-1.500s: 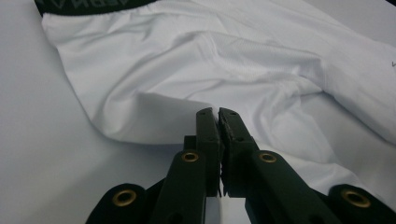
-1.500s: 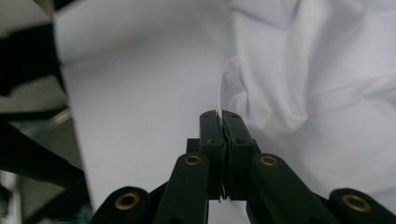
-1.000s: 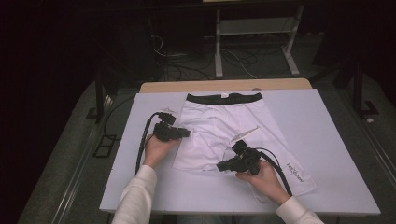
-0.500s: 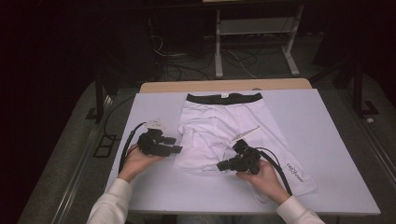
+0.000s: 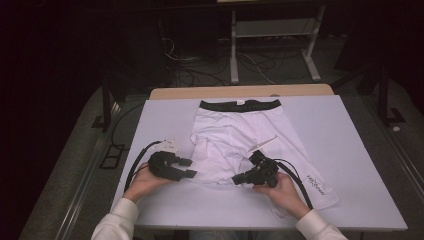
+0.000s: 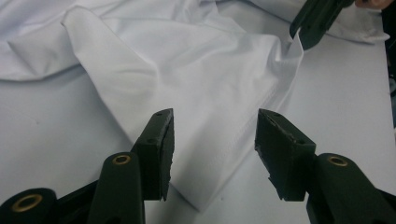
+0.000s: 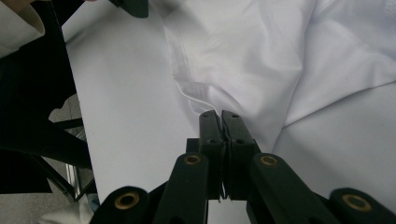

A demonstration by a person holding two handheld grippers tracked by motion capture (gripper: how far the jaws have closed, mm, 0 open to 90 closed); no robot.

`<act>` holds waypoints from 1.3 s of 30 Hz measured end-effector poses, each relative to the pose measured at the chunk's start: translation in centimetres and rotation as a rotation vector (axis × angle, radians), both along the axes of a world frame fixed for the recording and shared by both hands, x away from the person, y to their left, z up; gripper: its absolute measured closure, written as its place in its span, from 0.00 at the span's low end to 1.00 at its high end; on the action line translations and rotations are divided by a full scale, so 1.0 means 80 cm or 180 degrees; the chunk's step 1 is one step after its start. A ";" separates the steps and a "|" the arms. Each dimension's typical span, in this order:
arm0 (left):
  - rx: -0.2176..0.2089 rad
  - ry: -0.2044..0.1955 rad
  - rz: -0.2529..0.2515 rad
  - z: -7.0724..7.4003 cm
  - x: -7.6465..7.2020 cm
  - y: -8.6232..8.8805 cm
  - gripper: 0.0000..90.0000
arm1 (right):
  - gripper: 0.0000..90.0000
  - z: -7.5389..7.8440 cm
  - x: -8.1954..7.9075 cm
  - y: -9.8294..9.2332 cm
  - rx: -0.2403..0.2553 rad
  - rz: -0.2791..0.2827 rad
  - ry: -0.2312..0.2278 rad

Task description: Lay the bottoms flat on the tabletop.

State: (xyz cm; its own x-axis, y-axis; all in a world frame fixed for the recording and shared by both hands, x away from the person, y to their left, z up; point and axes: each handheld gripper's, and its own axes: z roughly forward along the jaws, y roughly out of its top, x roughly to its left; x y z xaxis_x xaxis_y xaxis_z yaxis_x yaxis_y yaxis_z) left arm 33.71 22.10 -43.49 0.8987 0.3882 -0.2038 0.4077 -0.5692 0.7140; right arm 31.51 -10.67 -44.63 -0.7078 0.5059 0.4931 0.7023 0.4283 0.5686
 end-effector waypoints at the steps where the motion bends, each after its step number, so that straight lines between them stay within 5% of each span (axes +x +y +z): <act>1: 0.0004 0.0007 -0.0012 -0.002 -0.001 0.002 0.52 | 0.96 0.000 0.001 -0.001 0.0006 -0.0001 -0.0003; 7: -0.0023 0.0032 -0.0063 -0.010 -0.005 0.004 0.52 | 0.96 0.001 0.003 -0.006 0.0021 -0.0053 0.0015; 13: 0.0234 -0.0013 -0.0172 -0.021 -0.008 -0.004 0.52 | 0.96 0.000 0.003 -0.010 0.0024 -0.0084 0.0016; 20: 0.0361 -0.0511 -0.0133 -0.026 -0.019 -0.007 0.71 | 0.96 0.000 0.005 -0.012 0.0054 -0.0095 0.0041; 25: 0.0398 -0.0428 -0.0095 -0.023 -0.014 -0.010 0.97 | 0.96 -0.001 0.004 -0.009 0.0064 -0.0073 0.0052; 29: 0.0644 -0.0414 -0.0215 -0.009 -0.021 -0.006 0.97 | 0.96 0.000 0.000 -0.005 0.0107 -0.0032 0.0109; 39: 0.0922 -0.0398 -0.0425 0.020 -0.053 0.047 0.97 | 0.96 0.003 -0.026 0.052 0.0147 0.0406 0.0208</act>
